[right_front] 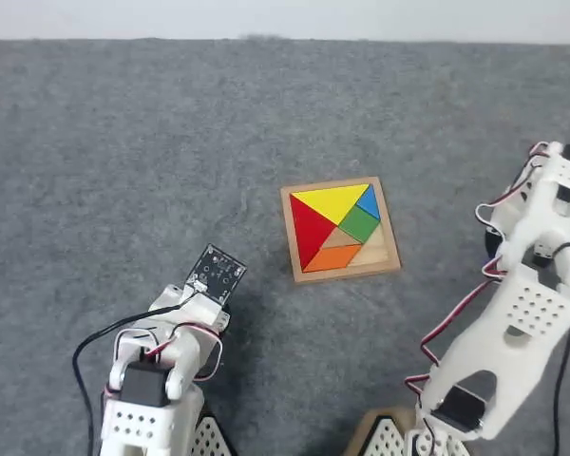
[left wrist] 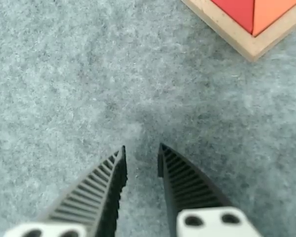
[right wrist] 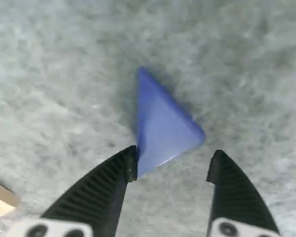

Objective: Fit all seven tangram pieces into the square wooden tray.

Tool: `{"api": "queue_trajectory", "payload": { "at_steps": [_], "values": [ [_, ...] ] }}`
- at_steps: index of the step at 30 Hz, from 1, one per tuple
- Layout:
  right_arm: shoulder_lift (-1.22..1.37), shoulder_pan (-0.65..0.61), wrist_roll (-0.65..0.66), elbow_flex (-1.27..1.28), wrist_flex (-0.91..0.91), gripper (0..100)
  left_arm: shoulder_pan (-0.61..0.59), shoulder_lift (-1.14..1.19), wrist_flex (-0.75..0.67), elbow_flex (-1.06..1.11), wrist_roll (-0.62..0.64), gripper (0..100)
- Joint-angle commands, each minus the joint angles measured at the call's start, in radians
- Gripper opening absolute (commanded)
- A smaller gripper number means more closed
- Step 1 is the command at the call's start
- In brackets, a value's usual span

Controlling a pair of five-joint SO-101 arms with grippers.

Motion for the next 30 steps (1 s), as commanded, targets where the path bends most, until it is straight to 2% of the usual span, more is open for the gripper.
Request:
{"api": "queue_trajectory", "payload": {
  "at_steps": [1,5,11,18,30],
  "values": [
    [-0.084,-0.044,0.009,-0.015,0.019,23.0,-0.008,-0.012,0.005,-0.013,-0.011,10],
    [-0.059,-0.064,-0.002,-0.020,0.008,22.7,-0.008,-0.012,0.005,-0.013,-0.011,10],
    [0.001,-0.028,-0.005,-0.021,-0.035,23.0,-0.008,-0.012,0.005,-0.013,-0.011,10],
    [-0.001,0.005,0.109,-0.021,-0.039,23.1,-0.008,-0.012,0.005,-0.013,-0.011,10],
    [0.005,0.002,0.186,-0.021,-0.111,23.1,-0.008,-0.012,0.005,-0.013,-0.011,10]
  ]
}}
